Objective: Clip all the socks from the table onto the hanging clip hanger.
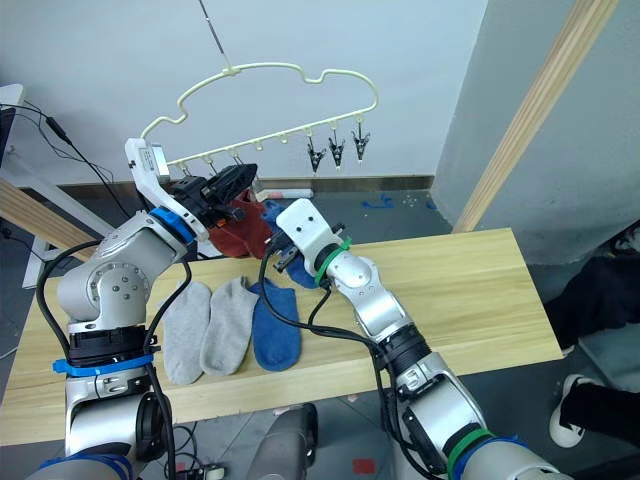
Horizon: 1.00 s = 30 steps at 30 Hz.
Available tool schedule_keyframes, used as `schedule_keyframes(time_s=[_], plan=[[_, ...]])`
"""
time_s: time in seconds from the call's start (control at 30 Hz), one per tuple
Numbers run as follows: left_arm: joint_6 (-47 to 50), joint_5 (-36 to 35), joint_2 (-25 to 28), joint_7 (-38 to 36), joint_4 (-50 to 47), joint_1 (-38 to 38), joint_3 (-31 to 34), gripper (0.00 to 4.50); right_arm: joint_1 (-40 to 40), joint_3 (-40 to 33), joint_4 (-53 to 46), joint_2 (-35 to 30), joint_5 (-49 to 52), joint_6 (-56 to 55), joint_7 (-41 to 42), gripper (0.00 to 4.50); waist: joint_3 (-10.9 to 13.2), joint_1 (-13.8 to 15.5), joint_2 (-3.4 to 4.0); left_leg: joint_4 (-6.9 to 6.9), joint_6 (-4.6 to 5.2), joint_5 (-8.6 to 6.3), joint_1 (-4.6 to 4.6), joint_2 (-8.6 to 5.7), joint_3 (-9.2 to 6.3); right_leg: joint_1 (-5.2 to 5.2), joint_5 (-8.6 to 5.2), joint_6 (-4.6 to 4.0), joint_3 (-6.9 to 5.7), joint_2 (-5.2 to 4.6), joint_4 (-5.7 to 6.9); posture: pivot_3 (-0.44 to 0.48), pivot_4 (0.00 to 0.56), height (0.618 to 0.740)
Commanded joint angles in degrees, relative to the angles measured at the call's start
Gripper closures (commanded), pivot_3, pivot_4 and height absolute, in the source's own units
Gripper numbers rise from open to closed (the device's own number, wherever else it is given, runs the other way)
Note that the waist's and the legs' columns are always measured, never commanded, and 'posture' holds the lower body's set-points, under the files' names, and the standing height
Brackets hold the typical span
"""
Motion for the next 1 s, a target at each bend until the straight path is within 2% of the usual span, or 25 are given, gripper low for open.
schedule_keyframes(time_s=[0.03,1.0], plan=[[-0.19,-0.83,0.12,0.51,-2.24,-0.06,0.98,4.39,-3.74,-0.66,-0.15,4.03,1.60,-2.86,0.01,4.50,0.00,0.00,0.00,0.00,0.00,0.00,0.00,0.00,0.00,0.00,0.00,0.00,0.00,0.00,0.00,-0.062,0.304,0.740],[0.92,-2.88,-3.00,5.17,-5.33,3.12,1.28,4.39,-7.10,-0.72,1.69,7.96,10.04,-3.44,1.47,4.50,-0.01,0.08,-0.02,0.02,0.00,0.00,0.01,-0.01,0.02,0.00,0.07,0.00,0.01,-0.03,0.04,-0.047,0.306,0.740]])
